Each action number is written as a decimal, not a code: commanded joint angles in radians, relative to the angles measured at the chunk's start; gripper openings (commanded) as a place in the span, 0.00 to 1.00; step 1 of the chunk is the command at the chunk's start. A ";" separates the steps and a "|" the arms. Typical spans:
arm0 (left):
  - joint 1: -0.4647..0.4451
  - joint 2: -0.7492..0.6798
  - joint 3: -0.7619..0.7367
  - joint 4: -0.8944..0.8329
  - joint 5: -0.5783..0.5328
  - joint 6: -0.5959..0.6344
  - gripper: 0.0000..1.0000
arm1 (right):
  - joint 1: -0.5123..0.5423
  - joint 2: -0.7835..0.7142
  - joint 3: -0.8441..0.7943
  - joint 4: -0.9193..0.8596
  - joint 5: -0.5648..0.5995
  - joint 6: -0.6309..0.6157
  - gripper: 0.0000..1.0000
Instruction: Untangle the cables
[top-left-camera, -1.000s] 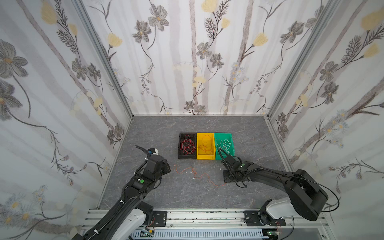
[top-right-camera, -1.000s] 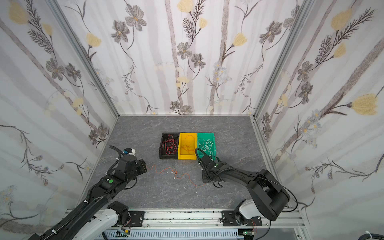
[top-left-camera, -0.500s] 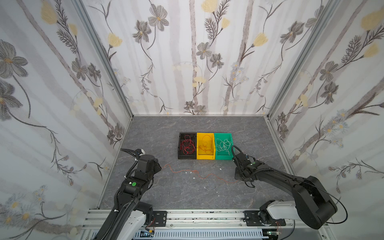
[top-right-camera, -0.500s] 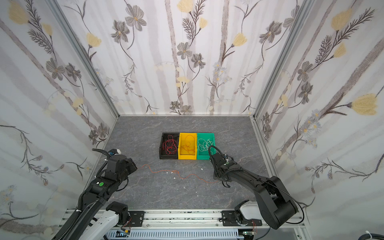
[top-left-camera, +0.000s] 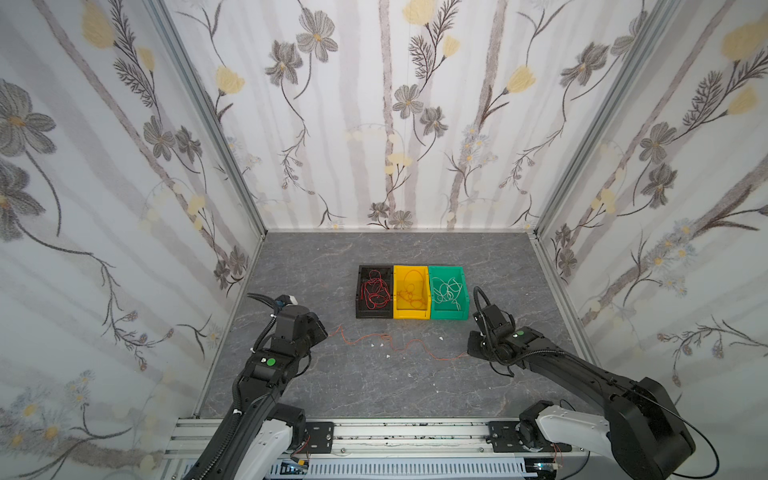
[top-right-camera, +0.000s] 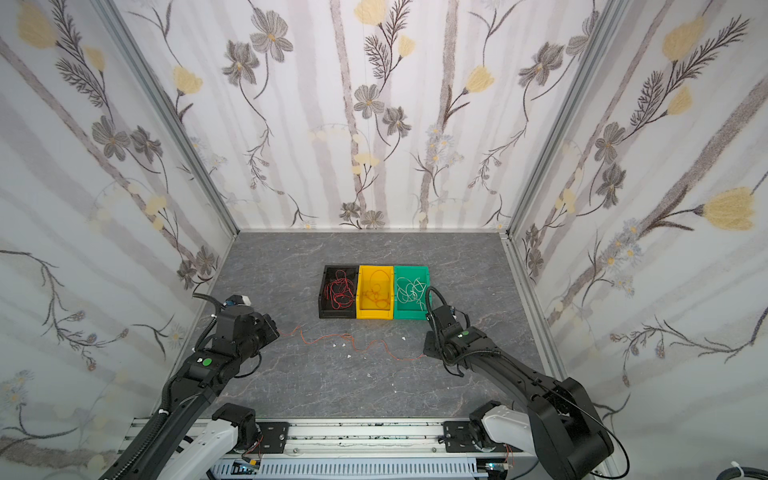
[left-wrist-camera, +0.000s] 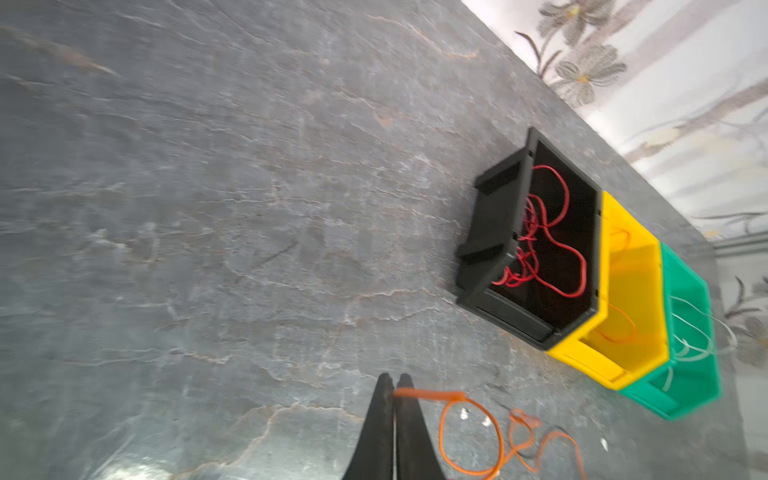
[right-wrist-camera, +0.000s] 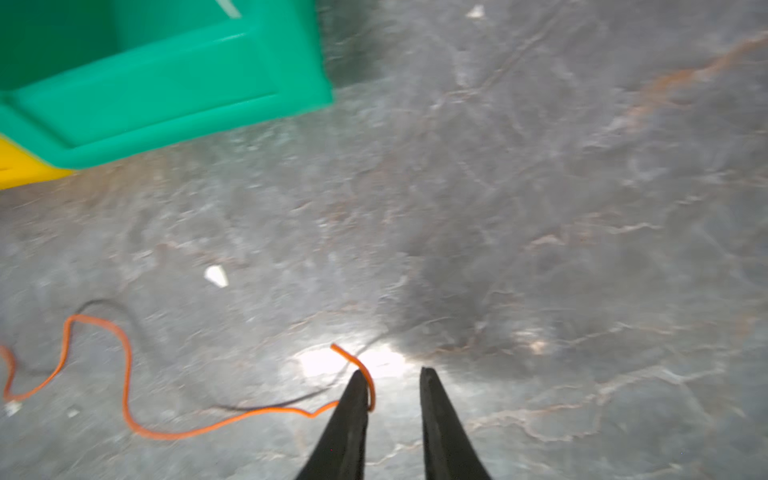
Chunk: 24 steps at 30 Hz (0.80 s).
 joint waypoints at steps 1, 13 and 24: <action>-0.052 0.029 0.032 0.105 0.109 -0.005 0.00 | 0.029 -0.012 0.016 0.081 -0.088 -0.038 0.35; -0.314 0.210 0.195 0.200 0.097 0.005 0.00 | 0.139 0.128 0.064 0.248 -0.233 -0.062 0.53; -0.355 0.255 0.317 0.195 0.091 0.022 0.00 | 0.178 0.264 0.067 0.324 -0.239 -0.017 0.56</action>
